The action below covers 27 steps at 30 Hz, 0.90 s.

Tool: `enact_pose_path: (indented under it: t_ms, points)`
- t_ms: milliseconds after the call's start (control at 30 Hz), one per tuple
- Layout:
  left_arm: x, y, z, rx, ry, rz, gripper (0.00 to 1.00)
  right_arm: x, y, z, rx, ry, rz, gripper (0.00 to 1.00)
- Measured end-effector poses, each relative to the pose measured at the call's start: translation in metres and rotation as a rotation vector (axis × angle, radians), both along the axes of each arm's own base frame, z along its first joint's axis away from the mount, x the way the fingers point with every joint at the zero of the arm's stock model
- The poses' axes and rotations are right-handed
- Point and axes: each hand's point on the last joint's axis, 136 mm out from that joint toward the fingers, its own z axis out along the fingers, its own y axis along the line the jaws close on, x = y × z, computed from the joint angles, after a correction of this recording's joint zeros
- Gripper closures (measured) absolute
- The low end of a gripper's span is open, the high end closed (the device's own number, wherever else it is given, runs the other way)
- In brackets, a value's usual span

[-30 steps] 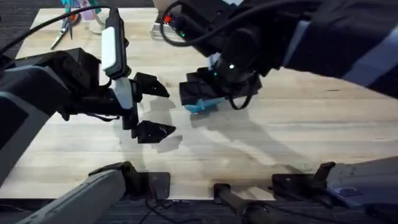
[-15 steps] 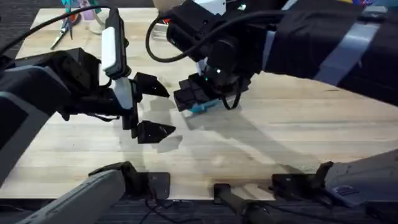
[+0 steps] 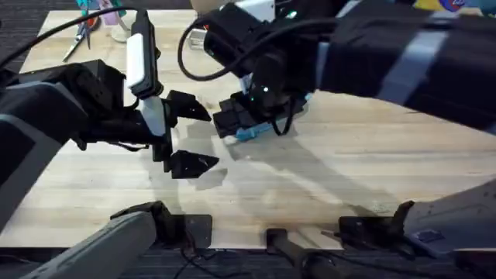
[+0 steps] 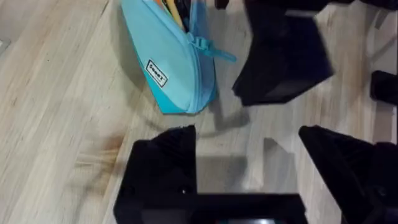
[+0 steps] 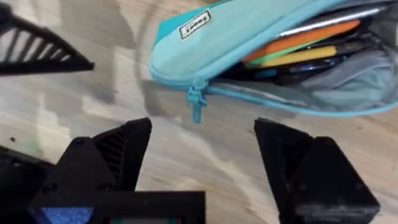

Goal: Unzip the bag, pick up the pens from the table one at a time and place them inside, then zip the bag closed.

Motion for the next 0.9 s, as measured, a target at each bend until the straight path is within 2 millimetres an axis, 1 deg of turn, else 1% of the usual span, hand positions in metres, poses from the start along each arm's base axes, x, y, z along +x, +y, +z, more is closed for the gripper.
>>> enact_pose_path:
  t_ms: [167,400,600,800,900]
  points:
    - [0.000,0.000,0.000,0.000,0.000,0.000,0.006,0.002,0.003,-0.016,-0.029,0.021,0.005,0.004]
    - [0.000,0.000,0.000,0.000,0.000,0.000,0.006,0.010,0.013,-0.014,0.013,-0.013,0.008,0.003]
    - [0.000,0.000,0.000,0.000,0.000,0.000,0.006,0.013,0.017,-0.014,0.029,-0.025,0.008,0.003]
    - [0.000,0.000,0.000,0.000,0.000,0.000,0.006,0.014,0.018,-0.032,-0.005,0.001,0.008,0.003]
    - [0.000,0.000,0.000,0.000,0.000,0.000,0.006,0.014,0.018,-0.035,-0.013,0.007,0.008,0.025]
